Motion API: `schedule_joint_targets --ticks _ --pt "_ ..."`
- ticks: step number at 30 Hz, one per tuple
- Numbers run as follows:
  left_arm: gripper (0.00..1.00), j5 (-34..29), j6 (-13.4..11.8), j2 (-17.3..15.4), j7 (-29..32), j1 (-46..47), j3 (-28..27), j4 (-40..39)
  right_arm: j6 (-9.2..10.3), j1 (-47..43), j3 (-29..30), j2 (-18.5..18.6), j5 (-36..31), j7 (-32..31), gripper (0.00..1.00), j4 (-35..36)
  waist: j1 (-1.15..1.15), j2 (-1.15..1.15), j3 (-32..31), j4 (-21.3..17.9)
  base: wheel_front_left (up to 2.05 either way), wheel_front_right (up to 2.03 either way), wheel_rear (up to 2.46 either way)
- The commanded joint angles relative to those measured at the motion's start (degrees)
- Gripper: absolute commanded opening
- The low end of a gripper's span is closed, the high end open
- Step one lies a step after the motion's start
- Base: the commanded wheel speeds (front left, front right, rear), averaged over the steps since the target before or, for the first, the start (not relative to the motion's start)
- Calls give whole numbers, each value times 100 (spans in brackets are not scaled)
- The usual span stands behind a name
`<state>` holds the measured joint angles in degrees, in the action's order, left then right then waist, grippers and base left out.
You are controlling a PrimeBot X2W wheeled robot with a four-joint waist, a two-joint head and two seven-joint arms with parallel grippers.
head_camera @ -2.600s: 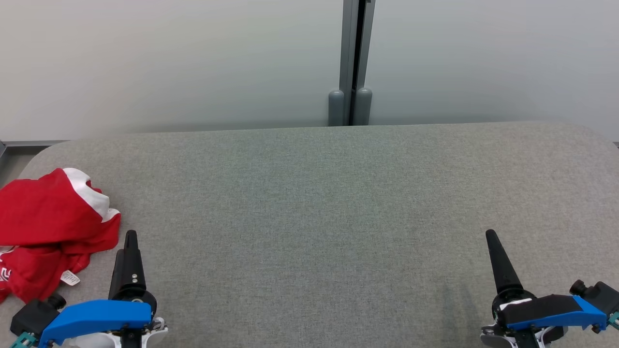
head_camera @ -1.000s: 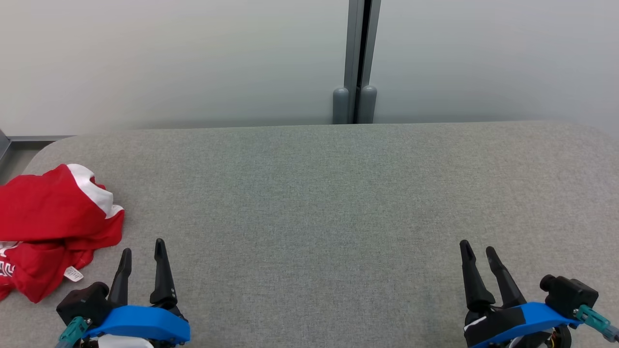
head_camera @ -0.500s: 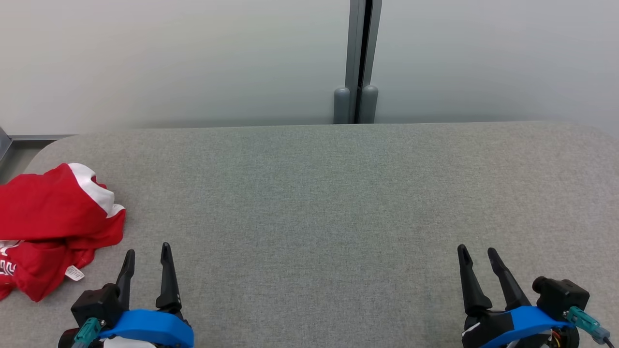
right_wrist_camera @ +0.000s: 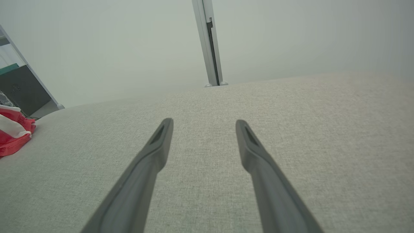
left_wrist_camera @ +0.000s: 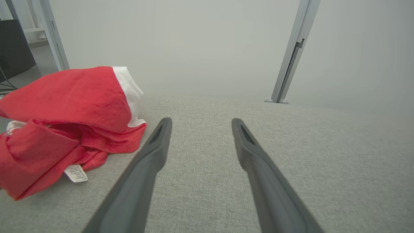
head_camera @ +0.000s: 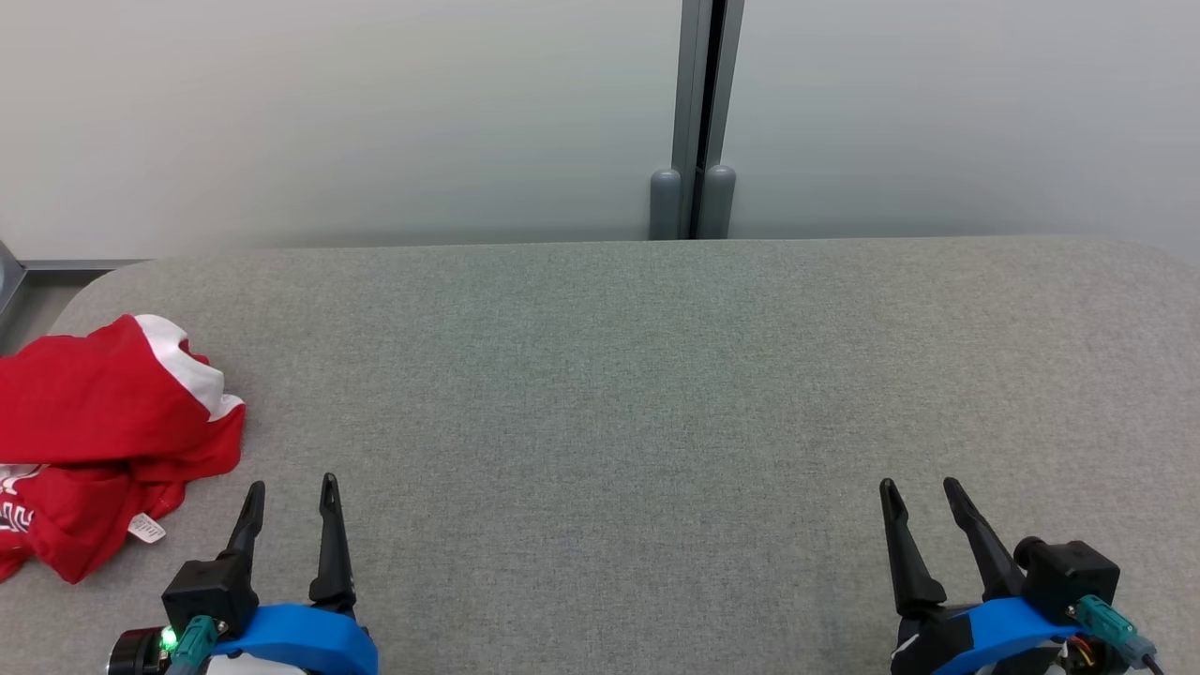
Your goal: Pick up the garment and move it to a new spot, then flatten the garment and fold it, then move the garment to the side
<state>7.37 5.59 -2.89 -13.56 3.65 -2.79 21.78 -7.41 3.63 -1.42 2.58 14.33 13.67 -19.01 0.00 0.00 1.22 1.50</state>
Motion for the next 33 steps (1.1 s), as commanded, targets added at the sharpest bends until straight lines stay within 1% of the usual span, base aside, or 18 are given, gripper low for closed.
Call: schedule_joint_targets --ticks 1,13,27,33 --pt "100 -121 -27 -17 -48 36 -1 -9 -13 67 24 48 -139 38 100 -5 0 0 -2 1 0 0 0" --pt "100 -516 1 -14 -177 68 -84 51 -14 93 37 50 -688 167 100 -107 0 0 -1 5 0 0 0" --pt "100 -440 11 -4 -173 72 -131 64 -14 56 68 49 -667 163 100 -92 0 0 -25 4 0 0 0" --pt "100 -428 6 -4 -172 110 -133 49 -14 26 90 48 -652 162 100 -69 0 0 -12 87 0 0 0"
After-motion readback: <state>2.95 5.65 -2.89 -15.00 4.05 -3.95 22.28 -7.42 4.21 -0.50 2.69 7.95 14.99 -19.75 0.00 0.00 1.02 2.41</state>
